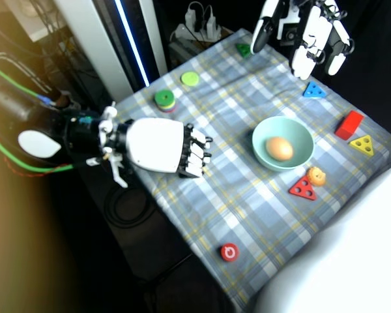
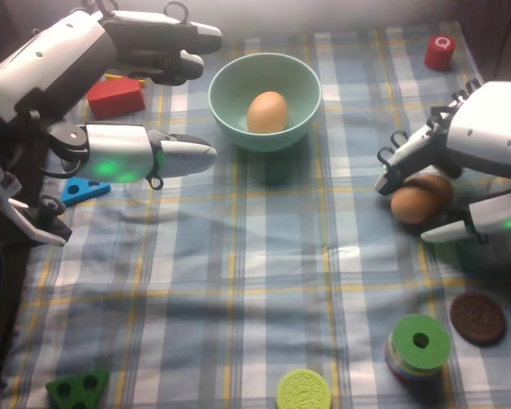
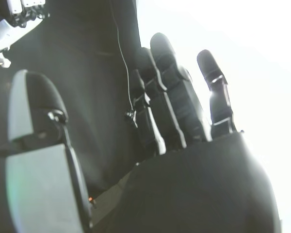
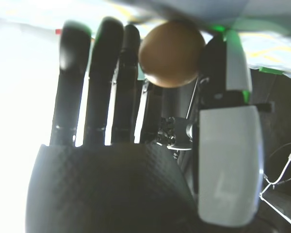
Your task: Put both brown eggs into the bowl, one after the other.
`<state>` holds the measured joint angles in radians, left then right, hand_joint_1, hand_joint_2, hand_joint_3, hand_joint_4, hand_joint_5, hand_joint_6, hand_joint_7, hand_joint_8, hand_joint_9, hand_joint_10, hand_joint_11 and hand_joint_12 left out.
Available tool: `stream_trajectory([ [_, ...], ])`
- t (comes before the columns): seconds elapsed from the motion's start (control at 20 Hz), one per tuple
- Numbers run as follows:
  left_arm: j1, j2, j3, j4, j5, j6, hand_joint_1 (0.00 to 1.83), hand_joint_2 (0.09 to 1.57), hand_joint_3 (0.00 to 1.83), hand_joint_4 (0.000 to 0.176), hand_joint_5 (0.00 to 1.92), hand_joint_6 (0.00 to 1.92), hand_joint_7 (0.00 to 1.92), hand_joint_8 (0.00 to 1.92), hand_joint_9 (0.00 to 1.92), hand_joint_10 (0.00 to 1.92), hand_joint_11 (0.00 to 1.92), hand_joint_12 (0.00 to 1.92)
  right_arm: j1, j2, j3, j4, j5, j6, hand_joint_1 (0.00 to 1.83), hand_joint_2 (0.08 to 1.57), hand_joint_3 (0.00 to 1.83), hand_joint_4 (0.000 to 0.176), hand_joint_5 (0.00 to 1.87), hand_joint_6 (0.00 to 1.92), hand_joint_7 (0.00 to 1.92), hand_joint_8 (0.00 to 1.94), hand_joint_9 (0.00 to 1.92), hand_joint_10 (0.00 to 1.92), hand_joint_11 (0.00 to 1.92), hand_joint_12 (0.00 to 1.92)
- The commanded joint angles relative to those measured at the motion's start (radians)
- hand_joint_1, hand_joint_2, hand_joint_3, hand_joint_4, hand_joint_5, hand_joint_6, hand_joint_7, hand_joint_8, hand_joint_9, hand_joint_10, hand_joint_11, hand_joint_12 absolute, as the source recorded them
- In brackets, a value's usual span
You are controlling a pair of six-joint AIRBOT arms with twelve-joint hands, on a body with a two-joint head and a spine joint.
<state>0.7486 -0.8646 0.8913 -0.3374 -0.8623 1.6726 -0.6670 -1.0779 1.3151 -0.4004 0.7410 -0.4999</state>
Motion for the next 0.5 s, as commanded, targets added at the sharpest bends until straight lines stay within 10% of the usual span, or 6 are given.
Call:
stream_trajectory([
  [0.0,-0.009,-0.004,0.005,0.013,-0.117,-0.01,1.09,0.84,0.0,0.065,0.66,0.0,0.83,0.01,0.79,0.04,0.0,0.83,0.028,0.002,0.008,0.03,0.114,0.003,1.24,1.1,0.0,0.0,1.02,0.71,1.03,1.19,1.03,1.33,0.95,1.67],
  [0.2,-0.009,-0.009,0.009,0.011,-0.117,-0.01,1.08,0.85,0.0,0.051,0.67,0.01,0.84,0.01,0.8,0.05,0.0,0.84,0.134,-0.023,0.028,0.015,0.113,-0.046,1.26,1.08,0.0,0.0,1.09,0.59,1.06,1.14,1.1,1.29,1.04,1.64],
  [0.25,-0.008,-0.009,0.01,0.011,-0.117,-0.01,1.08,0.85,0.0,0.06,0.66,0.0,0.84,0.01,0.79,0.04,0.0,0.84,0.161,-0.037,0.044,0.015,0.113,-0.047,1.18,1.07,0.0,0.0,1.09,0.73,1.03,1.25,0.99,1.58,0.93,1.86],
  [0.3,-0.008,-0.009,0.01,0.011,-0.118,-0.01,1.06,0.86,0.0,0.075,0.67,0.0,0.85,0.01,0.81,0.05,0.0,0.85,0.193,-0.057,0.063,0.015,0.113,-0.047,1.15,1.05,0.0,0.0,1.12,0.73,0.96,1.21,0.53,1.52,0.04,1.87],
  [0.4,-0.006,-0.009,0.01,0.011,-0.124,-0.01,1.05,0.88,0.01,0.066,0.67,0.0,0.86,0.01,0.84,0.05,0.0,0.83,0.231,-0.089,0.09,0.041,0.113,-0.062,1.18,1.05,0.0,0.0,1.14,0.7,1.04,1.28,0.83,1.7,0.61,1.91],
  [0.45,-0.004,-0.009,0.01,0.011,-0.126,-0.01,1.03,0.89,0.0,0.064,0.68,0.0,0.86,0.0,0.83,0.05,0.0,0.85,0.243,-0.103,0.099,0.053,0.113,-0.076,1.19,1.04,0.0,0.0,1.16,0.66,0.97,1.49,0.77,1.87,0.61,1.92],
])
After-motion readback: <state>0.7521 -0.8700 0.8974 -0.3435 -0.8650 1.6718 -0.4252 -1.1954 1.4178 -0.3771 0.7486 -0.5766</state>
